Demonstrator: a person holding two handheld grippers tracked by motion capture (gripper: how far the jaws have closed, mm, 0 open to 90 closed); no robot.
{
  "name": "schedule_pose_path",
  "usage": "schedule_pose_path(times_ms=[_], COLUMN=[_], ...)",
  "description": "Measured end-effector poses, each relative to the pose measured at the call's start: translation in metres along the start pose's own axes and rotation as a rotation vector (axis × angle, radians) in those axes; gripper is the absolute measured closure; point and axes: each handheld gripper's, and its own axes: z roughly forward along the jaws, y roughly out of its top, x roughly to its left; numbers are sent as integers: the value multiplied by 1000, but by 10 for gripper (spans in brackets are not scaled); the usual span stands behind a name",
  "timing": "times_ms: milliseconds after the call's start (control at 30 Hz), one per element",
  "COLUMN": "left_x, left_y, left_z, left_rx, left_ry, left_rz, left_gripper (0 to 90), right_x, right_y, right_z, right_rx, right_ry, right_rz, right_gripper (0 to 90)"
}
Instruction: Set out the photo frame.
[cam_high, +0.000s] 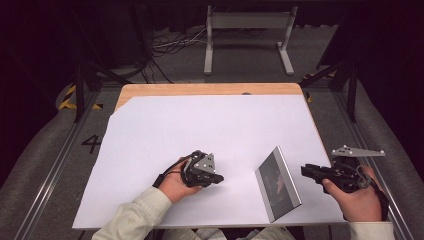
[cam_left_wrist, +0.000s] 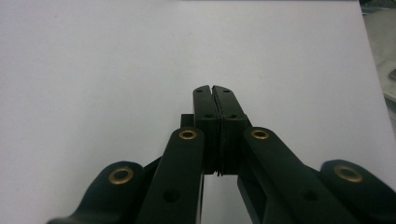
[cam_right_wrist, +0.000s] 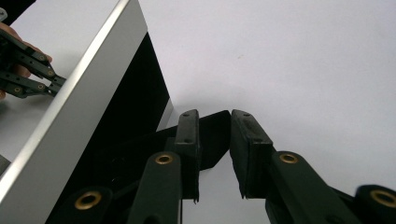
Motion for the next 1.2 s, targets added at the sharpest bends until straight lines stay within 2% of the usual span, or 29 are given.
schedule_pose_path(times_ms=[133, 300, 467, 600, 733, 1033, 1133, 1200], left_x=[4, 6, 8, 8, 8, 8, 7, 7], left_y=[-3, -5, -6, -6, -7, -7, -8, -8], left_z=[-3, -5, -6, -6, -6, -5, -6, -6], left_rx=[-4, -6, -10, -9, -9, -7, -1, -6], left_ry=[10, 14, 16, 16, 15, 15, 21, 23], left_rz=[-22, -29, -36, -37, -37, -38, -44, -43], left_gripper=[895, 893, 890, 887, 884, 872, 869, 865], right_x=[-1, -7, -17, -28, -36, -37, -36, -32], right_y=[10, 23, 33, 40, 45, 57, 60, 63], right_z=[-2, -2, 0, 3, 5, 4, 4, 2], right_rx=[24, 82, 137, 156, 176, 203, 216, 232], right_ry=[-4, -2, -7, 5, -10, -16, -9, 14], right_rz=[13, 61, 98, 125, 139, 160, 170, 179], right_gripper=[730, 729, 729, 729, 727, 714, 710, 701])
